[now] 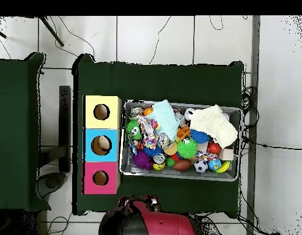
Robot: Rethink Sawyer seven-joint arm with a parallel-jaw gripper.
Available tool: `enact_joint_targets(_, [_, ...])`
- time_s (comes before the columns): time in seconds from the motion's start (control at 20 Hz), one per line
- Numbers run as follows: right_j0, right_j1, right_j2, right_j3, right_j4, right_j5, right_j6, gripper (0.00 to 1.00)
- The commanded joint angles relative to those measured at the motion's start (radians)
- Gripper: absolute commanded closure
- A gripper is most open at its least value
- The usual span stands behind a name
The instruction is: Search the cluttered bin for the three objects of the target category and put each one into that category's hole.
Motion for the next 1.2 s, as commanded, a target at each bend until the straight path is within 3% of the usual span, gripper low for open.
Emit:
enact_joint_targets(0.05, [0.011, 0.045, -0.044, -0.098, -0.086, 0.087, 0.155, 0.0])
enact_joint_targets(0.6, [0.066, 0.056, -0.084, -0.124, -0.082, 0.102, 0.155, 0.0])
enact_joint_targets(1.05, [0.07, 0.098, -0.092, -0.139, -0.058, 0.076, 0.138, 0.0])
enact_joint_targets(1.2, [0.048, 0.077, -0.104, -0.124, -0.054, 0.079, 0.104, 0.0])
